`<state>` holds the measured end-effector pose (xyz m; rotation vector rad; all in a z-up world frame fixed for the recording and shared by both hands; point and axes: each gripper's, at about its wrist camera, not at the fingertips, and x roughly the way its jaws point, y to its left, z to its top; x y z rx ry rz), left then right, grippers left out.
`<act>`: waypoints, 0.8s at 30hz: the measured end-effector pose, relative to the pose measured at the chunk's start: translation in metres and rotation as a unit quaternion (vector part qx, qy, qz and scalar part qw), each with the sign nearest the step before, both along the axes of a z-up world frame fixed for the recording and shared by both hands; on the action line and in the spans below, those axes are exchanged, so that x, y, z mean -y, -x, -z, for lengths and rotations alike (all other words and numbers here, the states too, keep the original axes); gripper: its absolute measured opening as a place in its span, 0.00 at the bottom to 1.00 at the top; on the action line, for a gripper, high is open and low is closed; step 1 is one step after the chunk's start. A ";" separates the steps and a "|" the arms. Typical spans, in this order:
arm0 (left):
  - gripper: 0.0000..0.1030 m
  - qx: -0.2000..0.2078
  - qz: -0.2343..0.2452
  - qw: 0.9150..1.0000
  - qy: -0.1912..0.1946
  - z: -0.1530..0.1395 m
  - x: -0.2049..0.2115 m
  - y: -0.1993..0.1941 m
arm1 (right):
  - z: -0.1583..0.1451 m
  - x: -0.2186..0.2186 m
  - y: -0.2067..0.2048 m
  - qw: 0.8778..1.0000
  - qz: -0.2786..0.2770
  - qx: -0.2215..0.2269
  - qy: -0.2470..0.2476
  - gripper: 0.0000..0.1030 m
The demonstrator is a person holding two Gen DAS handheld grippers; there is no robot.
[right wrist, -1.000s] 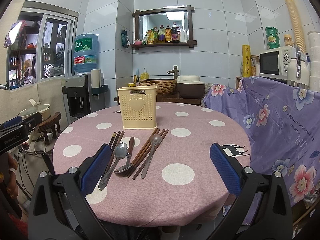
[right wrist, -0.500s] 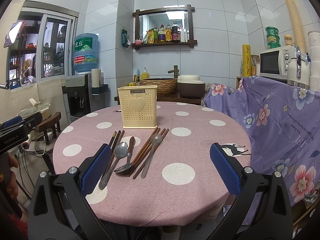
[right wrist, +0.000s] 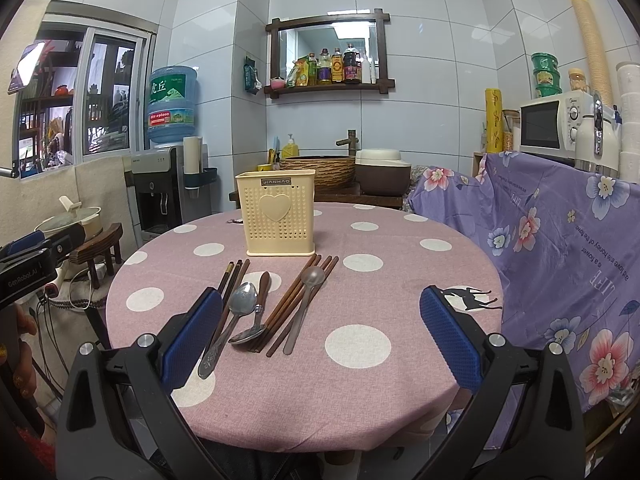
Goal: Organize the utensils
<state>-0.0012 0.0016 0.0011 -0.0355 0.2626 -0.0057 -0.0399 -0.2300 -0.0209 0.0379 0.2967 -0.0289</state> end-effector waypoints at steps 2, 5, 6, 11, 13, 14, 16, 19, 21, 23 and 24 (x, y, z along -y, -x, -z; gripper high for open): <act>0.95 0.000 0.000 1.000 0.000 0.000 0.000 0.000 | 0.001 -0.001 0.000 1.000 0.000 0.000 0.000 0.95; 0.95 0.000 0.000 1.000 -0.001 0.000 0.000 0.000 | 0.002 -0.002 0.000 1.000 0.000 -0.001 0.000 0.95; 0.95 0.000 -0.001 1.000 -0.001 0.000 0.000 0.000 | 0.003 -0.003 0.000 1.000 -0.001 -0.001 0.000 0.95; 0.95 -0.022 -0.004 1.000 -0.006 0.006 0.002 -0.013 | 0.011 0.000 -0.013 0.999 0.013 -0.030 0.000 0.95; 0.95 -0.055 0.002 0.998 0.002 0.014 0.000 -0.028 | 0.017 0.002 -0.025 0.998 0.017 -0.052 -0.008 0.95; 0.95 -0.070 0.007 0.998 0.003 0.018 0.000 -0.035 | 0.022 0.005 -0.030 0.998 0.018 -0.061 -0.014 0.95; 0.95 -0.094 0.006 0.996 -0.008 0.027 0.001 -0.049 | 0.030 0.010 -0.041 0.997 0.023 -0.070 -0.017 0.95; 0.95 -0.122 0.008 0.992 -0.019 0.038 0.003 -0.063 | 0.036 0.012 -0.053 0.996 0.031 -0.086 -0.003 0.95; 0.95 -0.139 0.010 0.990 -0.014 0.044 0.001 -0.070 | 0.040 0.014 -0.063 0.995 0.028 -0.100 -0.001 0.95; 0.95 -0.155 0.015 0.988 -0.009 0.048 0.001 -0.079 | 0.045 0.017 -0.072 0.993 0.025 -0.115 -0.003 0.95; 0.95 -0.162 0.017 0.987 -0.010 0.049 0.001 -0.083 | 0.047 0.018 -0.078 0.992 0.022 -0.124 -0.005 0.95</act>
